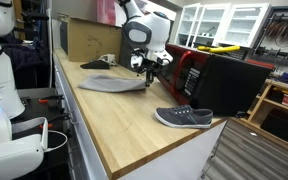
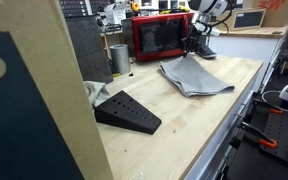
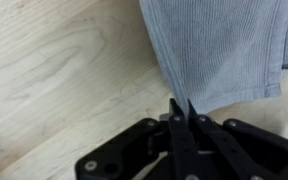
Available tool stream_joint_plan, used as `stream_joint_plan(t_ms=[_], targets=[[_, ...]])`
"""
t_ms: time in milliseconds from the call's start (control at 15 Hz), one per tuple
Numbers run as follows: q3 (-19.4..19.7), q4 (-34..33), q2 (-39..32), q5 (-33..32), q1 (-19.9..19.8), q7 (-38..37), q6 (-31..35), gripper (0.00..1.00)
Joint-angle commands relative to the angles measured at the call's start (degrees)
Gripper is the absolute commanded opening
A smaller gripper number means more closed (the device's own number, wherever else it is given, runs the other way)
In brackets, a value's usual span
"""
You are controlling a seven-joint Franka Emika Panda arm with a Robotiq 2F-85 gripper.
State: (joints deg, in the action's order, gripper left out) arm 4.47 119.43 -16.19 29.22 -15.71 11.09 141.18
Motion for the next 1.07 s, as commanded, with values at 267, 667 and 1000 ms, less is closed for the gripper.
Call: stream_joint_plan(t_ms=[267, 667, 1000], targets=[[1.9, 3.4, 3.8, 0.8, -1.1, -0.5, 3.3, 0.38], [0.5, 2.7, 4.9, 0.4, 0.0, 1.4, -0.6, 0.82], [-1.6, 1.4, 3.5, -4.5, 3.5, 2.9, -10.5, 1.00]])
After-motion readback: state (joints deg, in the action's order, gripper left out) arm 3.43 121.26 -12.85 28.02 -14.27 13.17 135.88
